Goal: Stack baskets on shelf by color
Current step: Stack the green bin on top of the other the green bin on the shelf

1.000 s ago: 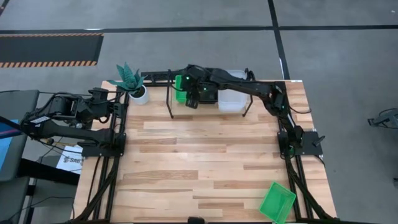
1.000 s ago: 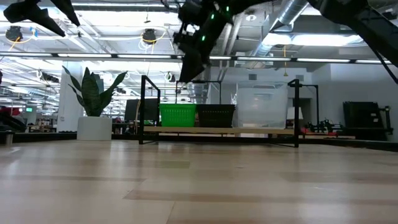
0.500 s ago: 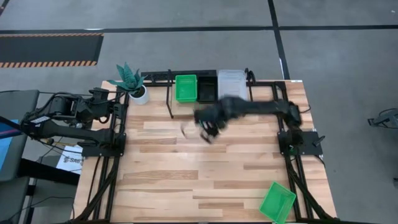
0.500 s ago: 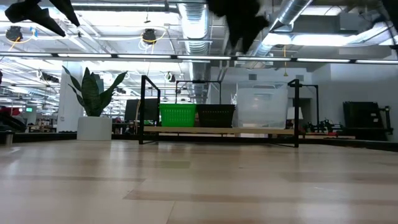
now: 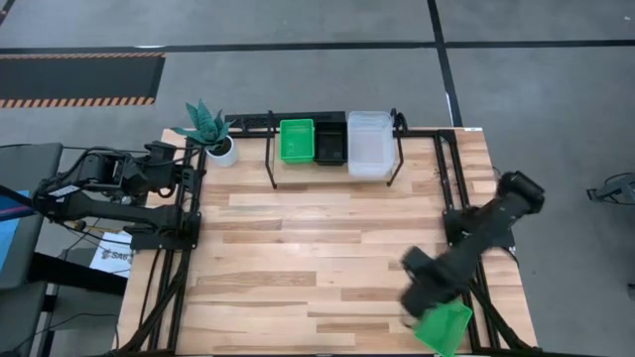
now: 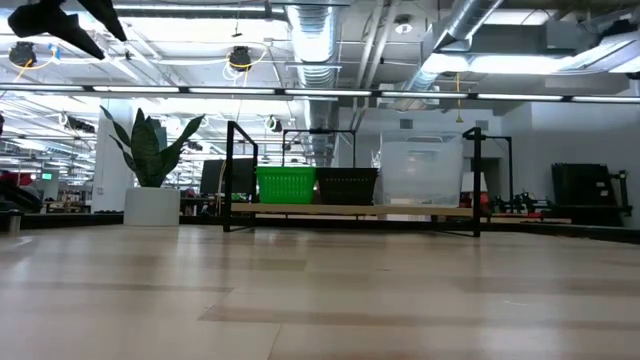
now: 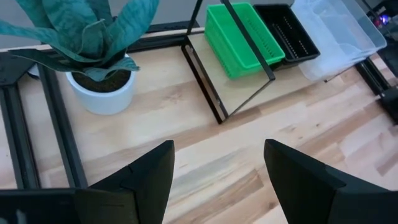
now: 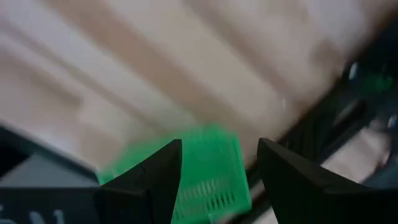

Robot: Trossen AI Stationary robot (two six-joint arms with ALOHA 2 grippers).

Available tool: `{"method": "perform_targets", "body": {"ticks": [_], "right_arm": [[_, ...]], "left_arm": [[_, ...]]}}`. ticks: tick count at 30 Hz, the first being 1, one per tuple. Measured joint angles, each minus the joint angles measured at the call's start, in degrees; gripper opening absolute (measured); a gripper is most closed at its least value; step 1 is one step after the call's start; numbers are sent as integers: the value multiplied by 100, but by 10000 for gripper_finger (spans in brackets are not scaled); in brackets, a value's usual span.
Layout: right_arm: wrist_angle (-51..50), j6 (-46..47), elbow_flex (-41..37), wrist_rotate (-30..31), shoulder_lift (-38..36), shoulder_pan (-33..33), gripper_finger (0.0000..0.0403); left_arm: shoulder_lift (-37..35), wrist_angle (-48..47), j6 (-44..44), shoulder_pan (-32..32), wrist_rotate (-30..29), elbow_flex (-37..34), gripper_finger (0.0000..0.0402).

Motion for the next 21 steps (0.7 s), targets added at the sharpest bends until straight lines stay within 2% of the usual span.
{"method": "perform_targets", "body": {"ticks": [6, 10, 16, 21], "right_arm": [[573, 1632, -543, -290, -396, 1493, 230], [1638, 1952, -669, -77, -415, 2129, 230], [3518, 2046, -717, -101, 90, 2471, 230], [4359, 2069, -717, -122, 752, 2474, 230]], "left_arm": [[0, 0, 80, 0, 41, -2, 236], [0, 0, 81, 0, 46, -1, 236], [0, -2, 81, -2, 6, 0, 236], [0, -2, 82, -2, -2, 0, 236]]}}
